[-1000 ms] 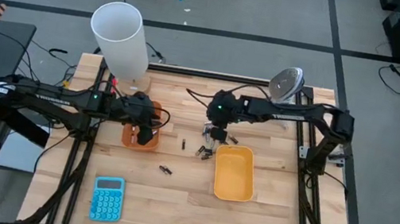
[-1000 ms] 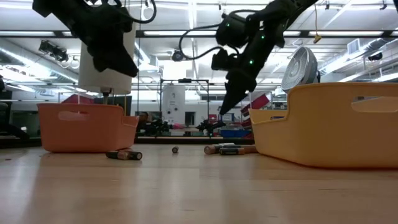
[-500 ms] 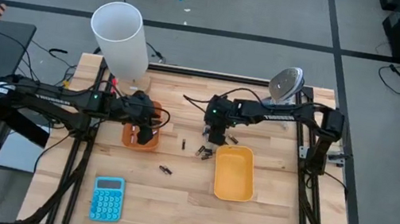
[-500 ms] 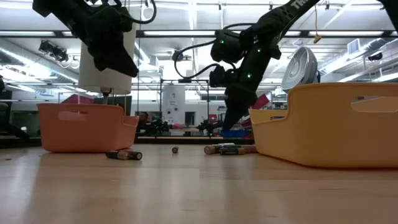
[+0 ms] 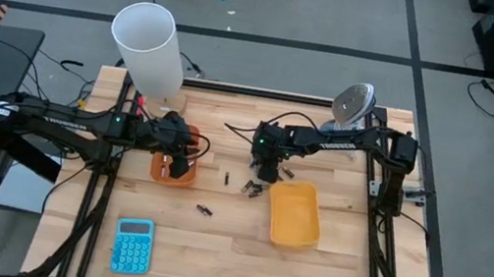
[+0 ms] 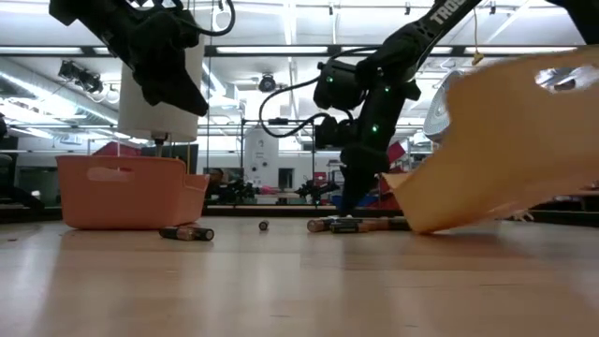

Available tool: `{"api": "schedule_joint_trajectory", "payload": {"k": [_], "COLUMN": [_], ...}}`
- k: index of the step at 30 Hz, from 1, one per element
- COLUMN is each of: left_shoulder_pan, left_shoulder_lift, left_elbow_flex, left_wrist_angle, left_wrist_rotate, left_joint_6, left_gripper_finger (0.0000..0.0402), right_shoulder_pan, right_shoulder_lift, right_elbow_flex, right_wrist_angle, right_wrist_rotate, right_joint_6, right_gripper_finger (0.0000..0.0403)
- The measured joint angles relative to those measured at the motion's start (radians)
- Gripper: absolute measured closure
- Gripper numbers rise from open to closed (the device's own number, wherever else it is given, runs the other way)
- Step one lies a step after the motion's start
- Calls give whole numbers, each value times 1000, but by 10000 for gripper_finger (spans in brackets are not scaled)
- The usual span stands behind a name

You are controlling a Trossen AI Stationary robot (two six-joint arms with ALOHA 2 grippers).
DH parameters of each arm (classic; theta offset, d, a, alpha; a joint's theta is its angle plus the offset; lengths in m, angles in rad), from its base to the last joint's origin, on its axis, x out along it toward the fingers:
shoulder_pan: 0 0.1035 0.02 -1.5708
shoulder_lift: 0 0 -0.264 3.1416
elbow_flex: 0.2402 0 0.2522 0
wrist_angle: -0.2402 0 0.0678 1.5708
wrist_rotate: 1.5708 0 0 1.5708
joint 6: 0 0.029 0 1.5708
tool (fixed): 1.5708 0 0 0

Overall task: Sort batteries
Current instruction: Put the silver battery into the orange bin

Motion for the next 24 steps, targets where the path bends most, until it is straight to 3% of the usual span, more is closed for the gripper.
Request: {"api": "schedule_joint_trajectory", "payload": {"k": [9, 17, 24], "left_shoulder_pan": [0, 0, 0], "left_shoulder_lift": [0, 0, 0], "left_elbow_flex": [0, 0, 0], "left_wrist_angle": [0, -1, -1], "left_wrist_rotate": [0, 1, 1], "left_joint_6": [2, 5, 8], "left_gripper_finger": [296, 296, 296], "right_shoulder_pan": [0, 11, 14], "right_shoulder_lift": [-4, 0, 19], "right_elbow_flex": [-1, -1, -2], "right_wrist_angle": [-2, 17, 12], "right_wrist_rotate": [0, 54, 51], "right_joint_6": [-16, -192, -200], "right_gripper_finger": [282, 281, 281]}}
